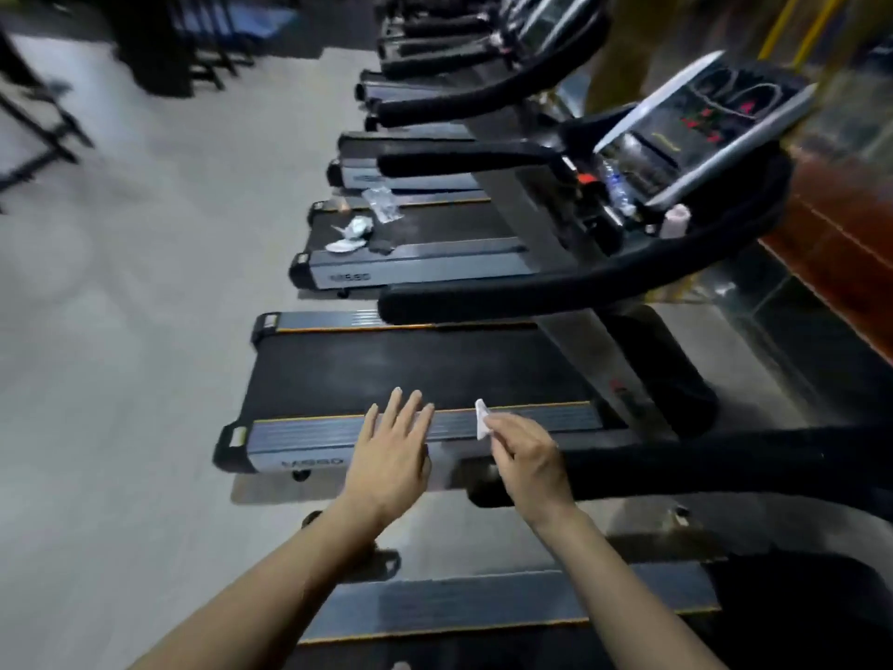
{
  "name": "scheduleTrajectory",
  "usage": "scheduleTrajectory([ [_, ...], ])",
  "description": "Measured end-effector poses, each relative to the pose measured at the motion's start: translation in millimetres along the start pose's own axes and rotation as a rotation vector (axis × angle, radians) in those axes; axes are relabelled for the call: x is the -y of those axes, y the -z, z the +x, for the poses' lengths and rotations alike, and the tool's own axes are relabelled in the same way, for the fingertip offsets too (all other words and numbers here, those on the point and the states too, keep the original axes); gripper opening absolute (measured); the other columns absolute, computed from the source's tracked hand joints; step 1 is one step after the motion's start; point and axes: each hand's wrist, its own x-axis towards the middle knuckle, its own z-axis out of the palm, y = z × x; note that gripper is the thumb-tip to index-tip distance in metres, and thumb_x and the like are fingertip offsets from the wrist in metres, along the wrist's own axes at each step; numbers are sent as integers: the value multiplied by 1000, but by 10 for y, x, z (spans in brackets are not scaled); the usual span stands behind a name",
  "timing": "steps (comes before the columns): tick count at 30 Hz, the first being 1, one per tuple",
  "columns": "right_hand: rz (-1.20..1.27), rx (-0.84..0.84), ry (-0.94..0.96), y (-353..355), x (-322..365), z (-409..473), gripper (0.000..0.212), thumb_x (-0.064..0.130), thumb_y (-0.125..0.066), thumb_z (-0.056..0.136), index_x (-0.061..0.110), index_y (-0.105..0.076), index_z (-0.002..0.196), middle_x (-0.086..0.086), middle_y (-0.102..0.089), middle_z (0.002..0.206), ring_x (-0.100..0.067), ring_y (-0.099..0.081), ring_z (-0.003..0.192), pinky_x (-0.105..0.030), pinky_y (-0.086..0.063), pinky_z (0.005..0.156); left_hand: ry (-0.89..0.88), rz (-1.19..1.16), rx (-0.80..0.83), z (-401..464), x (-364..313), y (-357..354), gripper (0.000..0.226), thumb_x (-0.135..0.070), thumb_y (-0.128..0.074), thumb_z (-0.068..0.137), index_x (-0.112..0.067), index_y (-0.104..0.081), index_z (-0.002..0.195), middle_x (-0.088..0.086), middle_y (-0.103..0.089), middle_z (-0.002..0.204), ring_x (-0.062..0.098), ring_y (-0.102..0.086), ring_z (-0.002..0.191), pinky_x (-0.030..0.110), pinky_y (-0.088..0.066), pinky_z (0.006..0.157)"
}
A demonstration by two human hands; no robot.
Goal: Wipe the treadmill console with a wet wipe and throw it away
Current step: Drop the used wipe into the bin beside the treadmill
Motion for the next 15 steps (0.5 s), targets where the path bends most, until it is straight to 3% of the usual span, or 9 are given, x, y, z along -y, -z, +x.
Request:
scheduleTrajectory([
  [4, 82, 146, 82, -637, 350, 24, 39, -13, -81, 72, 10, -80, 104, -4, -79, 104, -22, -72, 90, -36, -59, 80, 192, 7, 10, -469, 616, -85, 66, -33, -51, 98, -15, -34, 159, 9, -30, 169, 34, -19, 159, 56, -24, 126],
  [7, 121, 274, 75, -1003, 588, -104, 38, -11, -80, 74, 13, -79, 105, -1, -79, 106, -23, -73, 93, -40, -60, 82, 285, 4, 40, -787, 990, -135, 65, -30, -53, 97, -15, -38, 158, 10, -34, 167, 34, -25, 157, 56, -26, 124],
  [12, 127, 378, 12, -1531, 988, -259, 35, -9, -80, 76, 12, -80, 104, 0, -79, 105, -24, -74, 92, -43, -61, 83, 267, 60, 119, -1184, 1730, -321, 69, -33, -71, 85, -14, -52, 148, 11, -51, 157, 36, -43, 148, 56, -42, 115],
  [15, 112, 403, -14, -1879, 1219, -362, 34, -9, -78, 77, 11, -80, 104, -2, -79, 105, -26, -73, 93, -44, -62, 82, 275, 51, 193, -1352, 2217, -464, 73, -32, -75, 81, -13, -52, 148, 11, -53, 155, 35, -45, 147, 57, -44, 114],
])
